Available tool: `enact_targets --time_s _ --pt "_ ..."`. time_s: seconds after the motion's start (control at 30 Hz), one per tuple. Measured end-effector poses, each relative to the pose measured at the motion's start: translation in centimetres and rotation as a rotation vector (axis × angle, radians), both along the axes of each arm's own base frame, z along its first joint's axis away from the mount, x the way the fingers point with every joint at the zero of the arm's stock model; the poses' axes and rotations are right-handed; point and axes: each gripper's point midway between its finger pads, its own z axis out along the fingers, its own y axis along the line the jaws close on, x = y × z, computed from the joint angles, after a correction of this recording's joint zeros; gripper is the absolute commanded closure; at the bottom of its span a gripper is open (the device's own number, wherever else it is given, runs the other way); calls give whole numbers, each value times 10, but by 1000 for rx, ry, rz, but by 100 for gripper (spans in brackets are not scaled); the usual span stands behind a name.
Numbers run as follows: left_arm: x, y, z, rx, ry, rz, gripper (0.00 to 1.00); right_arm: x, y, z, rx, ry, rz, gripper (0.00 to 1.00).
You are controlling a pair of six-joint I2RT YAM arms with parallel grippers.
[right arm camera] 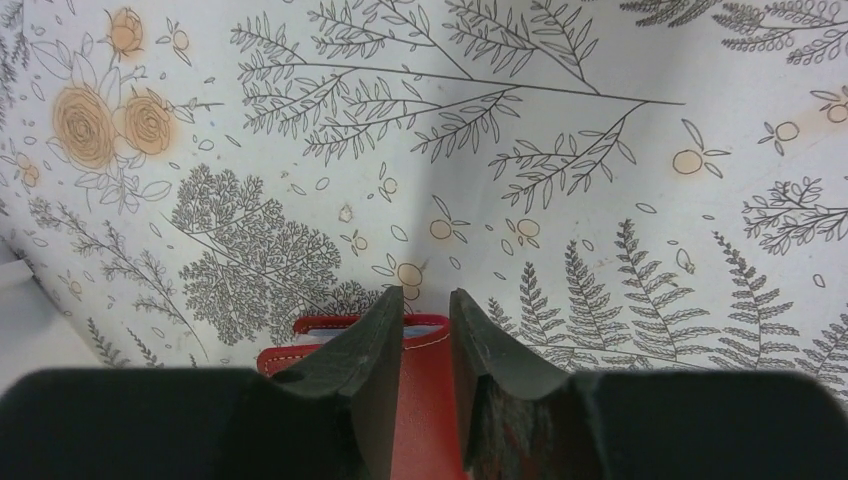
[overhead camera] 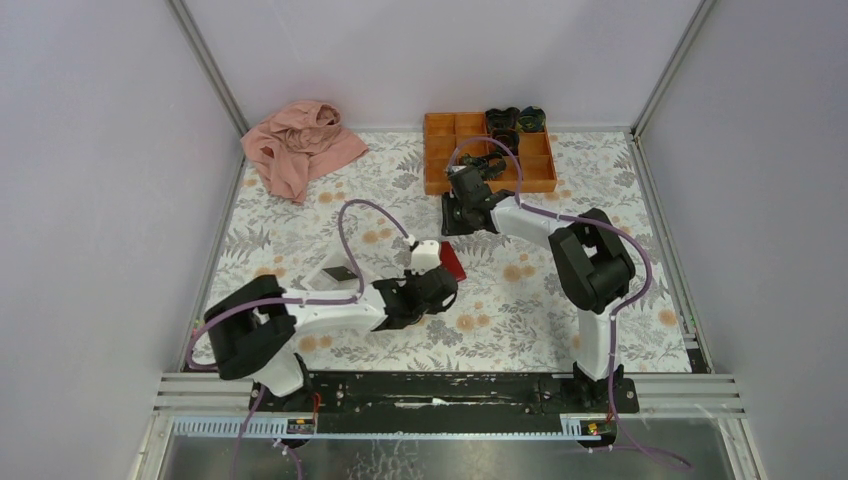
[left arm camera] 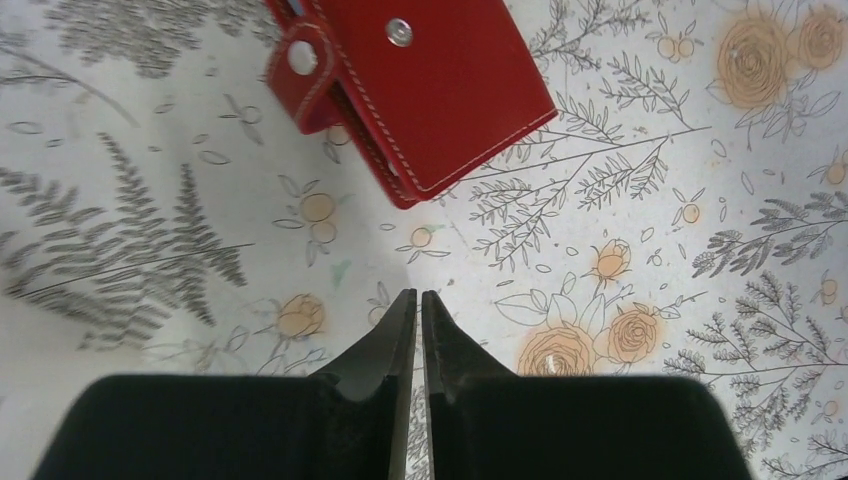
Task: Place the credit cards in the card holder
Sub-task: Adjust the card holder at the center of the board.
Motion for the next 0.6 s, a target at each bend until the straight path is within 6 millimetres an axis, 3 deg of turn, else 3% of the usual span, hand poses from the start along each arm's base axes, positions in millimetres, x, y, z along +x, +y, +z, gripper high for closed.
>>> enact_targets --time_s 0.27,0.43,0.6 --pt "0 -23 -35 -11 37 -54 88 -10 4 -7 16 50 40 78" --pt "10 -41 -34 -50 12 -55 87 -17 3 -16 5 88 57 83" --pt "16 -43 -34 -49 -1 -29 87 -21 0 -25 -11 107 61 85"
